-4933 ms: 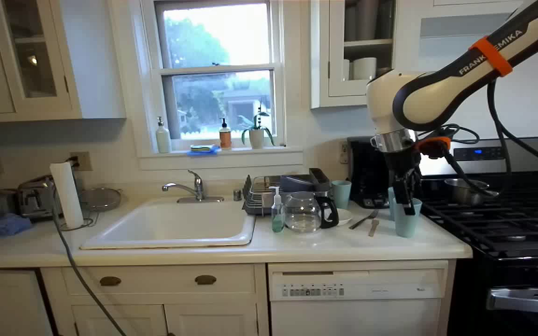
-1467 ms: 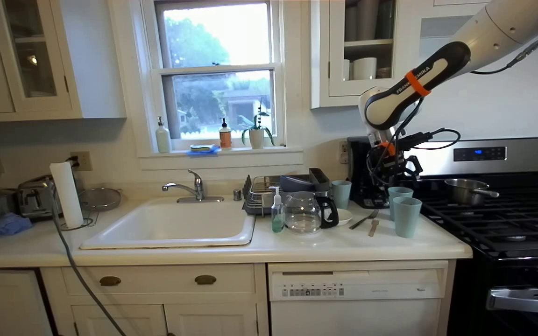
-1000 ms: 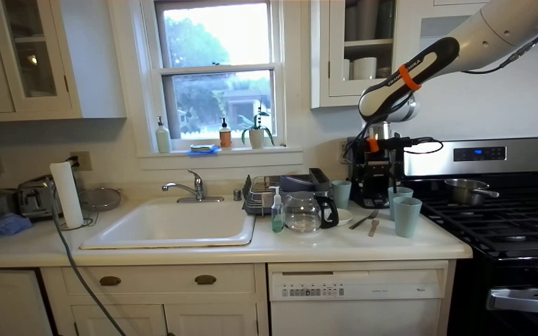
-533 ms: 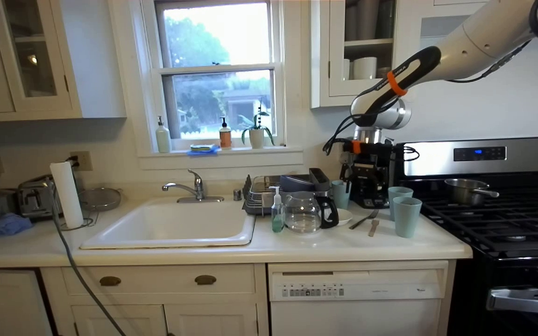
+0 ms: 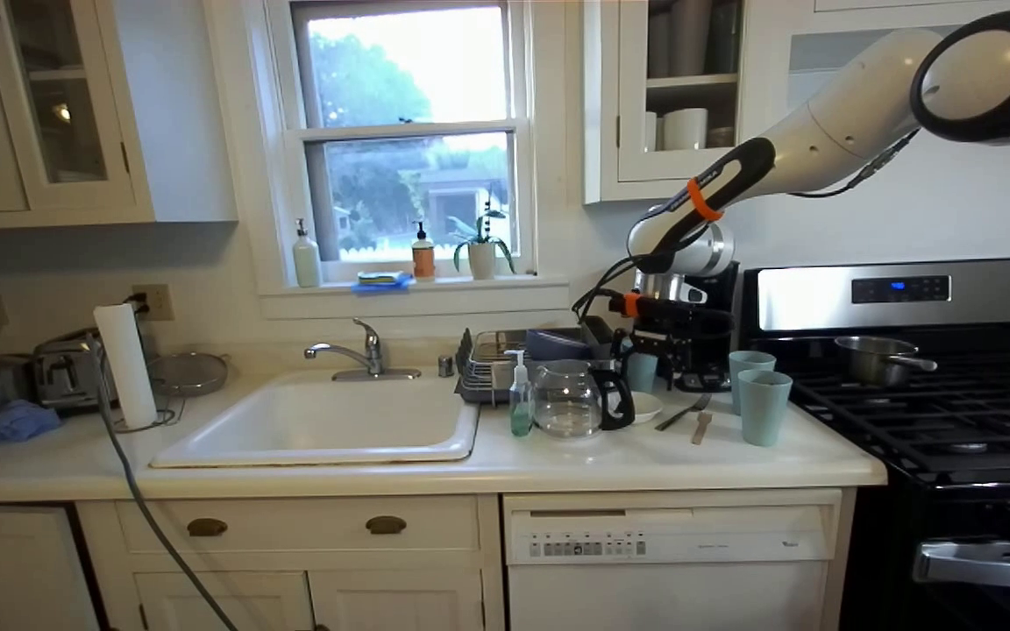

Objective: Put the black object on the counter

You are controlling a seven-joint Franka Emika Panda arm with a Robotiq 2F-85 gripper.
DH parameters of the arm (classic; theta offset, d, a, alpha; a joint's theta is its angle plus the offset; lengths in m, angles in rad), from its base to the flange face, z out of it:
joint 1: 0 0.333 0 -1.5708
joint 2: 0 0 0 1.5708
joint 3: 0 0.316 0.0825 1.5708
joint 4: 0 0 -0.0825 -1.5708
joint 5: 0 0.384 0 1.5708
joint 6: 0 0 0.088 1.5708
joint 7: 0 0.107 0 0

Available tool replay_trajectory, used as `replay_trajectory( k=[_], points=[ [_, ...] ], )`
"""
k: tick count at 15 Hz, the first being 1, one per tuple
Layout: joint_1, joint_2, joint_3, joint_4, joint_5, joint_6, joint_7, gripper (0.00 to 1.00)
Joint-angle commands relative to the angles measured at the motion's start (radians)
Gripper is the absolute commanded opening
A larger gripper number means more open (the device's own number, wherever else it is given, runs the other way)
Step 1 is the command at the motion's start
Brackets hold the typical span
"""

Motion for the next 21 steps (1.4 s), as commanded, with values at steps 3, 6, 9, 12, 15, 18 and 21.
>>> replay_trajectory(
  k=[3, 6, 9, 12, 15, 18, 21],
  points=[
    [0.028, 0.137, -0.015, 0.165, -0.007, -0.004, 0.063, 1.00],
    [0.028, 0.185, -0.019, 0.227, -0.009, -0.019, 0.074, 0.95],
    [0.024, 0.223, -0.021, 0.270, -0.005, -0.026, 0.079, 0.76],
    [0.015, 0.253, -0.012, 0.303, 0.005, -0.030, 0.055, 0.61],
    [0.012, 0.276, -0.010, 0.328, 0.008, -0.044, 0.052, 0.53],
    [0.008, 0.291, -0.010, 0.350, 0.009, -0.074, 0.050, 0.41],
    [0.003, 0.302, -0.010, 0.369, 0.009, -0.115, 0.047, 0.34]
  ],
)
